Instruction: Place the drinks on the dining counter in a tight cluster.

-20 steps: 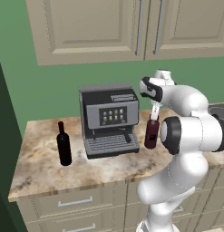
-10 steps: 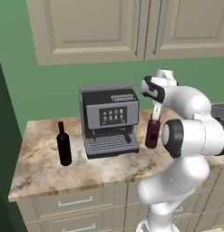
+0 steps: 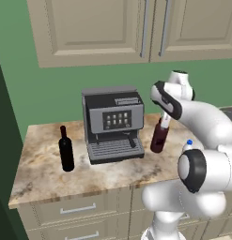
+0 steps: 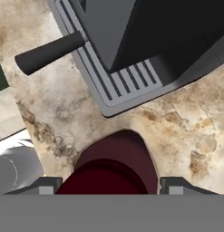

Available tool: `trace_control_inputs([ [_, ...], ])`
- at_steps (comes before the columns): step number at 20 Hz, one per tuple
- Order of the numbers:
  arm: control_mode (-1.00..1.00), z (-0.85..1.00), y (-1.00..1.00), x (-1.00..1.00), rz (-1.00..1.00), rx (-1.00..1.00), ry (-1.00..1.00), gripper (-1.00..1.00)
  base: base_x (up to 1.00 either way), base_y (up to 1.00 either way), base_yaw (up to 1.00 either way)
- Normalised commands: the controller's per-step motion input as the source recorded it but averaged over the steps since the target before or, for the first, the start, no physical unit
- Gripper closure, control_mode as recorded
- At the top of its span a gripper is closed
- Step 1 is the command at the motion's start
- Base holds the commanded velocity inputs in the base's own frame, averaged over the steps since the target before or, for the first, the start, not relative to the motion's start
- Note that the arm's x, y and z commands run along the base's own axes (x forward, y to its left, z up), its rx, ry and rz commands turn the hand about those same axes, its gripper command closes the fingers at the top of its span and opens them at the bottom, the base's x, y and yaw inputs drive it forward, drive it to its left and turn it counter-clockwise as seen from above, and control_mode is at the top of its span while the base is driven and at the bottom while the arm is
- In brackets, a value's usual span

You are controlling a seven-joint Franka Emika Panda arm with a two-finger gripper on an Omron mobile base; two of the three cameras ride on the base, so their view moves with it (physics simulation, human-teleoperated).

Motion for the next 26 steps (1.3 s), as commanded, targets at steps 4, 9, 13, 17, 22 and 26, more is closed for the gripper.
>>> trace_control_inputs([
  [4,-1.0,0.51,0.02,-0.25,-0.01,-0.01,0.0,1.0,0.0,0.0,0.0],
  [9,-1.0,0.57,0.02,-0.25,-0.15,0.0,0.01,1.0,0.0,0.0,0.0],
  [13,-1.0,0.36,0.0,-0.21,-0.27,0.0,0.0,1.0,0.0,0.0,0.0],
  [17,-1.0,0.13,0.2,-0.18,-0.35,0.0,-0.03,1.0,0.0,0.0,0.0],
  [22,-1.0,0.1,0.17,-0.42,-0.25,0.0,-0.02,1.0,0.0,0.0,0.0],
  [26,-1.0,0.24,0.15,-0.64,0.0,0.0,-0.14,1.0,0.0,0.0,0.0],
])
